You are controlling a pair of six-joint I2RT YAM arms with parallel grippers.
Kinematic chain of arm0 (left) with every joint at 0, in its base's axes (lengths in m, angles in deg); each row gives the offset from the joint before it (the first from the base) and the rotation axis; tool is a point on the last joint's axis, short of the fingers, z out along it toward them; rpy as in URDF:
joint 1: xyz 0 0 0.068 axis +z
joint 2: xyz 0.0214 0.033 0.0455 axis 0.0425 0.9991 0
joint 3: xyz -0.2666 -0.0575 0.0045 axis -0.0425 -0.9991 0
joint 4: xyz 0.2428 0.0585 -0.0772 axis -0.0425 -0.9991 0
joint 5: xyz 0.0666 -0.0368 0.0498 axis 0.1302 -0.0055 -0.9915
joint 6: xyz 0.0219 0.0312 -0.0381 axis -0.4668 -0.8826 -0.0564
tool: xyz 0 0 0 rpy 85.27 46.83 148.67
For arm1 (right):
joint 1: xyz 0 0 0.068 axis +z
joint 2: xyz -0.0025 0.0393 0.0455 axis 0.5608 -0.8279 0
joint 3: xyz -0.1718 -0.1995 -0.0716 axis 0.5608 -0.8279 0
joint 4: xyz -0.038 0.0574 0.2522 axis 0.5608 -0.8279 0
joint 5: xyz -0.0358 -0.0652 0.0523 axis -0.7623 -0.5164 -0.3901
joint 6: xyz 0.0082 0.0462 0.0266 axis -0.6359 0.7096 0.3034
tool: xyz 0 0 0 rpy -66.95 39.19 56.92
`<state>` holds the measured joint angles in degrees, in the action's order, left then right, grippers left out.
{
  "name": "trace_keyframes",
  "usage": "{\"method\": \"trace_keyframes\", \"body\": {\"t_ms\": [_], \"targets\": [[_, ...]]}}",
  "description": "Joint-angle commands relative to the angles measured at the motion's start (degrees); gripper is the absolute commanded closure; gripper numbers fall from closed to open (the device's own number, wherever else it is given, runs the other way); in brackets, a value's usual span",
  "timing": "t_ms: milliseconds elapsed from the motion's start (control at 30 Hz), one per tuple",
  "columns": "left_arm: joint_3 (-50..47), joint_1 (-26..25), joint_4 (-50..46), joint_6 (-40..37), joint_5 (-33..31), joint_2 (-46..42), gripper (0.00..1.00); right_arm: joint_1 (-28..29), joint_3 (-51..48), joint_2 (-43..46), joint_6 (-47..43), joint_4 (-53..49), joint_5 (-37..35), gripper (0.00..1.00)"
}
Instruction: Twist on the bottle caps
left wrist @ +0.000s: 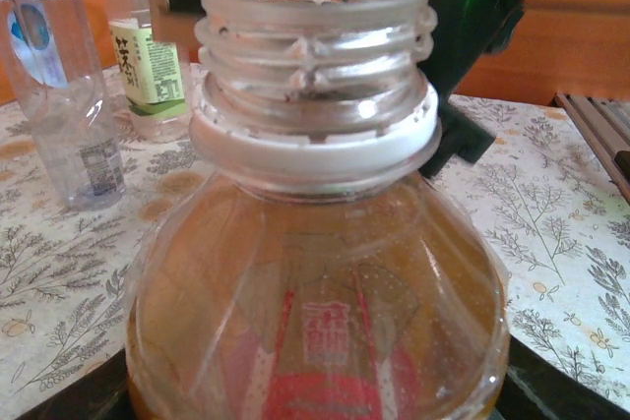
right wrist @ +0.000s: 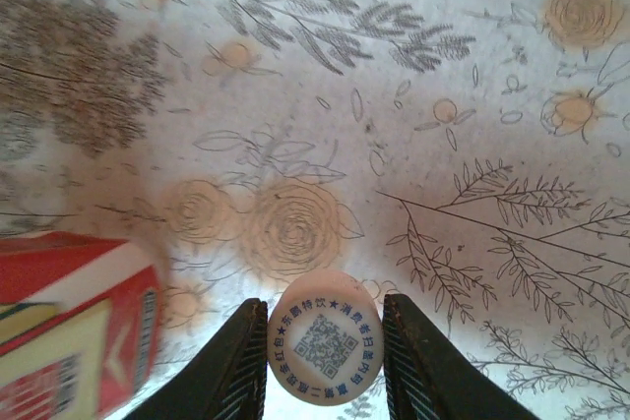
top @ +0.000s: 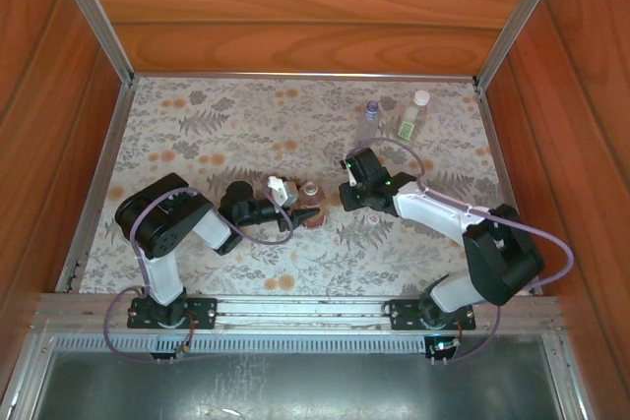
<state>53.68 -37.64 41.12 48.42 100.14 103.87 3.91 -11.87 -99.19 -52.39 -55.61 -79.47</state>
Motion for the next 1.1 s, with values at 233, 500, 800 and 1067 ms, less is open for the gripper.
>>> {"method": "trace_keyframes", "body": {"t_ms": [233,500,800,1067], "targets": [[1.6,-0.3,-3.4,-0.2,0.3,0.7,0.41,2.9,13.6,3.0,-1.9,-22.0,0.5,0.68],[1.7,-0.4,-4.0,-0.3,0.1,0.6,0.41,5.4,23.8,2.8,-4.1,-28.6,-0.4,0.68],[2.2,-0.3,-4.8,-0.2,-0.1,0.6,0.41,9.9,34.3,-1.0,-7.2,-32.6,-0.7,0.68],[2.3,-0.3,-5.1,-0.2,-0.6,0.6,0.41,13.6,38.4,-5.6,-8.1,-33.3,-1.4,0.68]]}}
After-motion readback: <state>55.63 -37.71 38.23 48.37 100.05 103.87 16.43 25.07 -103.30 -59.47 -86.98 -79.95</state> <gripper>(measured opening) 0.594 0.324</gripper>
